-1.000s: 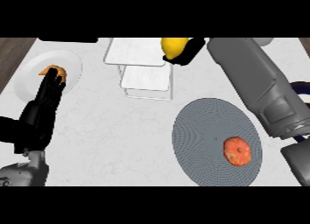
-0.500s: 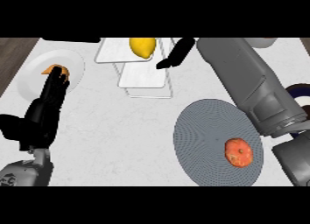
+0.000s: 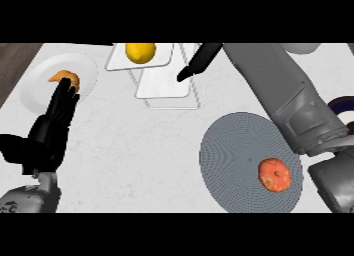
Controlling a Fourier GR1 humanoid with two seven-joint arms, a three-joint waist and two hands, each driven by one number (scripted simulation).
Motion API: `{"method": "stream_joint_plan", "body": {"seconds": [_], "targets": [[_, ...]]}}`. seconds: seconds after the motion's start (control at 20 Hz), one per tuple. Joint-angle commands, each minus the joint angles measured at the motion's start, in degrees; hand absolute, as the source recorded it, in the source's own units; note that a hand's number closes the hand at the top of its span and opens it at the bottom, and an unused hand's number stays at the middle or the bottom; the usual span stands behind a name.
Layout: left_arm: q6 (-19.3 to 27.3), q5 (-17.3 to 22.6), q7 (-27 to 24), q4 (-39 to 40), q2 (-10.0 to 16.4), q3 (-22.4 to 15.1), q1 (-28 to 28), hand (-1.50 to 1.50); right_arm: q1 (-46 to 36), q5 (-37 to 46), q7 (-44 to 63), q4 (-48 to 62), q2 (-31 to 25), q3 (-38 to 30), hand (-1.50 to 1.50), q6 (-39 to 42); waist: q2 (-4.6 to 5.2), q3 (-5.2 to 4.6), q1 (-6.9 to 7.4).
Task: Pick the lemon from the placemat and place it in the tiered shelf
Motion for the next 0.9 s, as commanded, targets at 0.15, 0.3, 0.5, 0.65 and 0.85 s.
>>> {"method": "stream_joint_plan", "body": {"seconds": [0.15,0.3,0.5,0.65,0.85], "targets": [[0.38,-0.39,0.49,-1.88,-1.17,-1.18,2.50,0.00,-3.28,-4.75,7.54,4.08,-7.33,-5.57,-1.50,4.83,1.15,-0.07,0.33],[0.17,-0.44,0.09,-0.72,-0.20,0.13,0.57,0.00,-2.11,-5.84,10.14,5.72,-10.95,-6.89,-1.50,4.76,1.68,-0.06,0.55],[-0.30,-0.46,0.51,-0.68,-0.68,-0.87,-1.39,0.00,-1.76,-5.68,11.91,6.41,-16.19,-6.86,-1.50,6.85,2.71,-0.01,1.85],[-0.70,-0.02,0.71,-0.39,0.03,0.10,-2.96,0.00,-0.49,-5.99,11.73,6.44,-18.37,-7.20,-1.50,8.69,3.06,0.05,2.29],[-1.17,0.01,-1.39,-0.33,-1.18,-1.19,-1.27,0.00,0.00,-6.14,11.81,6.00,-22.52,-7.40,-1.50,13.33,3.49,0.09,3.41]]}}
